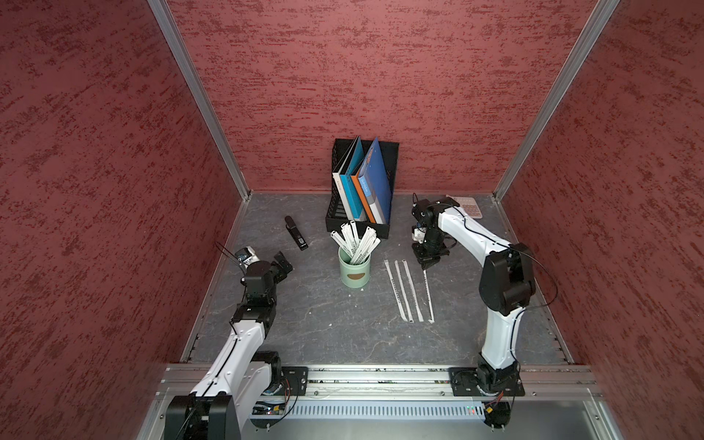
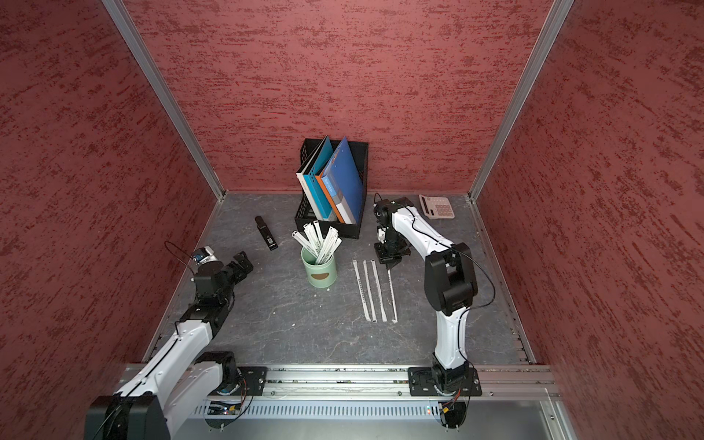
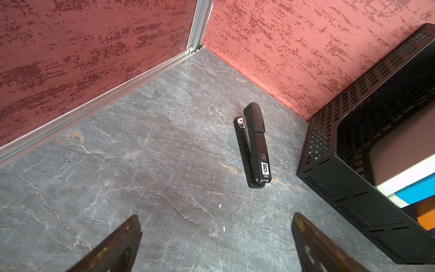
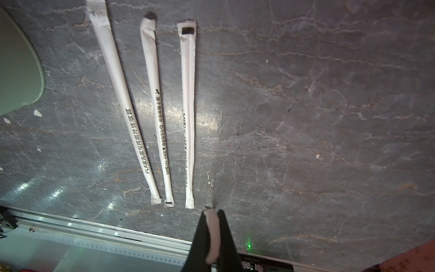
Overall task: Take the straws out of the storage container
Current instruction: Place the straw at the center of the board.
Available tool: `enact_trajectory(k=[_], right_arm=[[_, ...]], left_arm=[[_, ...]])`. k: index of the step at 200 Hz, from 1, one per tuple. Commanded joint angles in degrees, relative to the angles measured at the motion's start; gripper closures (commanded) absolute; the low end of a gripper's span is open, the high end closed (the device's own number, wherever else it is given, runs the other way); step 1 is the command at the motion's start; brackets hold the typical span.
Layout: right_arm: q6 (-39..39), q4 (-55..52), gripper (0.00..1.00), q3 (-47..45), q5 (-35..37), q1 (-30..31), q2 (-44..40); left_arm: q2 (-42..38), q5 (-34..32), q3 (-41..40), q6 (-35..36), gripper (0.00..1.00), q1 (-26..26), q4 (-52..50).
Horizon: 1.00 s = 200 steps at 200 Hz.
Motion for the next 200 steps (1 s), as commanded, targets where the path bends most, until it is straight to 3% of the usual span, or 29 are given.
enact_trajectory(k=[1,200], right_arm=[[-0.6,1.0,0.98,1.8,-0.6,-0.5,1.3],[0.8,4.0,0.86,2.6,-2.5,-2.2,5.2]], left_arm=[[0.3,0.4,1.3,-0.5,0.0,0.4,-0.5],[0.2,0.4,1.2,-0.6,0.01,0.6,-0.6]])
